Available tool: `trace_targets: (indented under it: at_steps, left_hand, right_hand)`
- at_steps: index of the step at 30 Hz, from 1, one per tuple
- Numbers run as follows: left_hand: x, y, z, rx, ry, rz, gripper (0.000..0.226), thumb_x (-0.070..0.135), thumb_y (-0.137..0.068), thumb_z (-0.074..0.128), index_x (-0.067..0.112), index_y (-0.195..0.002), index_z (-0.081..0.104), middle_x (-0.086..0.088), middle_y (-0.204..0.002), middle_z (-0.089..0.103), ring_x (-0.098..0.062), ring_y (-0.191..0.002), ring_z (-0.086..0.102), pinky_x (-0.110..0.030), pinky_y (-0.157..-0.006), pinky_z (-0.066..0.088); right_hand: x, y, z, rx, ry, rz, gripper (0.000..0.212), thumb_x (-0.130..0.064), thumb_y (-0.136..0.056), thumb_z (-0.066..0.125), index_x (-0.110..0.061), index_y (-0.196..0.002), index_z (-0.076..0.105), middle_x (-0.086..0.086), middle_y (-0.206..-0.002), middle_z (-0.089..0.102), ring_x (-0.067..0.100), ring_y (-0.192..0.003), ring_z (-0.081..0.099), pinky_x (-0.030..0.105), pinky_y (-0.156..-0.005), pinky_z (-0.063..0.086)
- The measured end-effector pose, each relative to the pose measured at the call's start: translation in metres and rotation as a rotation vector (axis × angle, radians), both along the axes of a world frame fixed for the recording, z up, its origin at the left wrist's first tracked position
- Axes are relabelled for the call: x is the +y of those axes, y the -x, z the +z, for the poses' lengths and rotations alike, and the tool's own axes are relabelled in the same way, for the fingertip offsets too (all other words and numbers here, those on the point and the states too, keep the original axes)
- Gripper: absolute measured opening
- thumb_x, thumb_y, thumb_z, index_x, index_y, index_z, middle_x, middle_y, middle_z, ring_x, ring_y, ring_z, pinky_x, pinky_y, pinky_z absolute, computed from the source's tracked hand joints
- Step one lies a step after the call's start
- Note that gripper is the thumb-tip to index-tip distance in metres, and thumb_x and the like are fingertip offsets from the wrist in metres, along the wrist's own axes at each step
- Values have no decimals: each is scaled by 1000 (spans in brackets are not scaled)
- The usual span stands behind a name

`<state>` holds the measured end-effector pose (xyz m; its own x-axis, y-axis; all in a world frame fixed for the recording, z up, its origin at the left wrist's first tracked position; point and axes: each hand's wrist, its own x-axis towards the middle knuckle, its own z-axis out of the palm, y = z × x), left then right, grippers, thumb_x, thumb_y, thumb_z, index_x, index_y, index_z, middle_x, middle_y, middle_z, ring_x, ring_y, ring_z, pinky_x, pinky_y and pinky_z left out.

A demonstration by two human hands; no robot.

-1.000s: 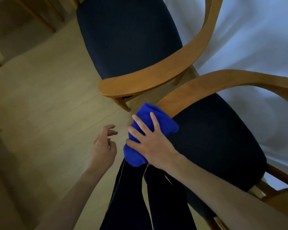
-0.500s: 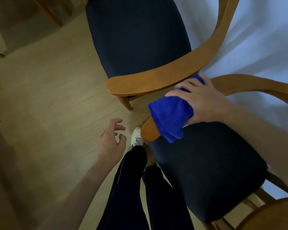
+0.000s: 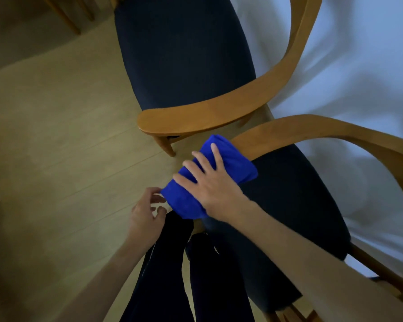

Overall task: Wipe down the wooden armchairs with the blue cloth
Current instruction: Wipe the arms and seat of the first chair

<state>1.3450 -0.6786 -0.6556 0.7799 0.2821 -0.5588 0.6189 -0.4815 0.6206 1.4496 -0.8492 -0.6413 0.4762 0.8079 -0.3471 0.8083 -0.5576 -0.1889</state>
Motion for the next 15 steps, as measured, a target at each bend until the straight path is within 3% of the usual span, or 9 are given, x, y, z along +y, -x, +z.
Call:
trace_targets:
  at_steps: [2,5,8,10,12,15]
  left_hand:
    - [-1,1,-1,3,-7,11,41,-3,-84,55,25,-113,51,10,-96,64,-14,-97,61,-38,-87,50]
    - [-5,-5,0,-25,-23,-4,41,-3,-83,56,24,-113,54,7,-98,65,-15,-97,61,-41,-89,51]
    - [-13,-22,2,-150,-99,-102,41,-6,-83,56,14,-119,54,0,-113,59,-18,-105,55,-39,-88,48]
    - [-23,-38,7,-232,-160,-173,43,-4,-84,55,15,-122,51,5,-115,52,-14,-101,48,-33,-82,42]
    - [-40,-57,17,-304,-168,-235,43,-1,-84,57,18,-122,50,11,-110,48,-10,-97,44,-28,-80,36]
    - [-70,-85,28,-328,-106,-327,42,4,-84,60,17,-123,51,5,-112,52,-7,-101,45,-24,-83,37]
  right_hand:
    - [-15,-12,-1,8,-90,-1,97,-34,-65,81,-32,-146,27,4,-149,32,32,-145,17,61,-116,-6]
    - [-55,-47,0,12,-180,-77,91,-51,-65,76,-36,-143,32,-4,-146,38,23,-144,25,53,-120,4]
    - [-102,-85,4,-4,-126,-238,98,-60,-58,73,-36,-144,31,-5,-145,37,22,-142,26,51,-120,4]
    - [-138,-101,7,-46,-70,-350,102,-62,-55,73,-36,-144,30,-4,-145,37,23,-140,28,51,-119,5]
    - [-171,-109,8,-95,-47,-476,104,-60,-53,76,-37,-144,31,-3,-143,39,26,-137,33,54,-118,10]
    - [-183,-103,7,-142,17,-725,103,-46,-54,83,-37,-141,31,2,-143,38,31,-138,31,61,-116,11]
